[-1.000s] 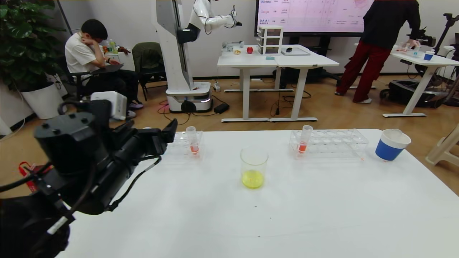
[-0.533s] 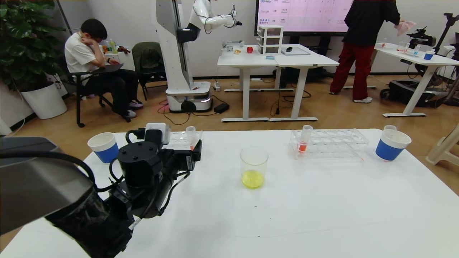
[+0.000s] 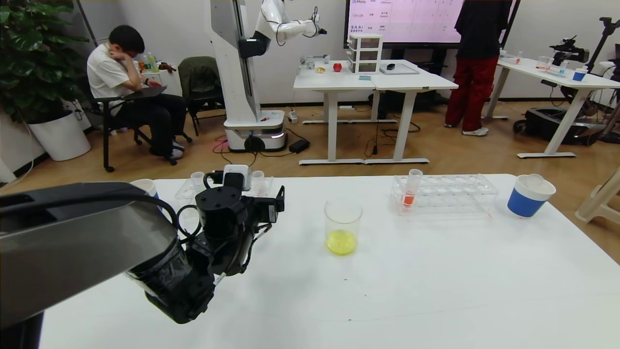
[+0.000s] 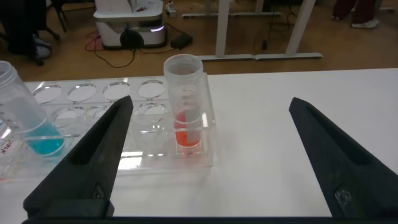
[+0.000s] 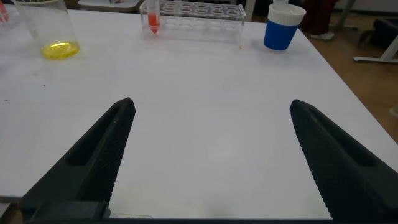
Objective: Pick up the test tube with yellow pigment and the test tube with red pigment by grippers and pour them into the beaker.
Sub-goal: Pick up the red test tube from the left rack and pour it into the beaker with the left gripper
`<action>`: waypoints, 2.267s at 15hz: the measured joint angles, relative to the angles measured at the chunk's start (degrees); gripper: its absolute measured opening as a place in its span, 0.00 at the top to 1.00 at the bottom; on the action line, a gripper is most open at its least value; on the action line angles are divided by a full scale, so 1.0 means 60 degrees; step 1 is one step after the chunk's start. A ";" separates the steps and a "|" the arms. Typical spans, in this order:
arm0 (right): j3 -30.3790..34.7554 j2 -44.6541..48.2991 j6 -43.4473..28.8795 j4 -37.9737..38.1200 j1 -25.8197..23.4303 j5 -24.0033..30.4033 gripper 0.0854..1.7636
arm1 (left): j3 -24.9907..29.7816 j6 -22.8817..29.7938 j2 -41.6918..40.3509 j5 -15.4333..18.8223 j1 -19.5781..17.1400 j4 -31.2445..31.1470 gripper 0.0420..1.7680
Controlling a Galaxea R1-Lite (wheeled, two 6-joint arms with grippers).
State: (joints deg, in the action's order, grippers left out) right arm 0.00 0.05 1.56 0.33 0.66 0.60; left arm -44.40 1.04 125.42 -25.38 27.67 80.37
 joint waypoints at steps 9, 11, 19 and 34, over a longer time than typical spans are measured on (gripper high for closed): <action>0.0000 0.0000 0.0000 0.0000 0.0000 0.0000 0.02 | -0.2204 -0.0026 0.1648 0.0266 -0.0567 -0.0077 0.01; 0.0000 0.0000 0.0000 0.0000 -0.0004 0.0000 0.02 | -0.2298 -0.0030 0.1709 0.0272 -0.0583 -0.0059 0.01; 0.0000 0.0000 -0.0004 0.0004 0.0008 -0.0004 0.02 | -0.2357 -0.0030 0.1717 0.0248 -0.0607 0.0116 0.81; 0.0000 0.0000 -0.0004 0.0004 0.0000 0.0000 0.02 | -0.2816 -0.0388 -0.0004 0.0616 -0.0547 -0.1538 0.73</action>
State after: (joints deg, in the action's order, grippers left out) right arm 0.00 0.05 1.54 0.35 0.66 0.60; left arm -61.29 -1.29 125.39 -21.69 24.39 71.14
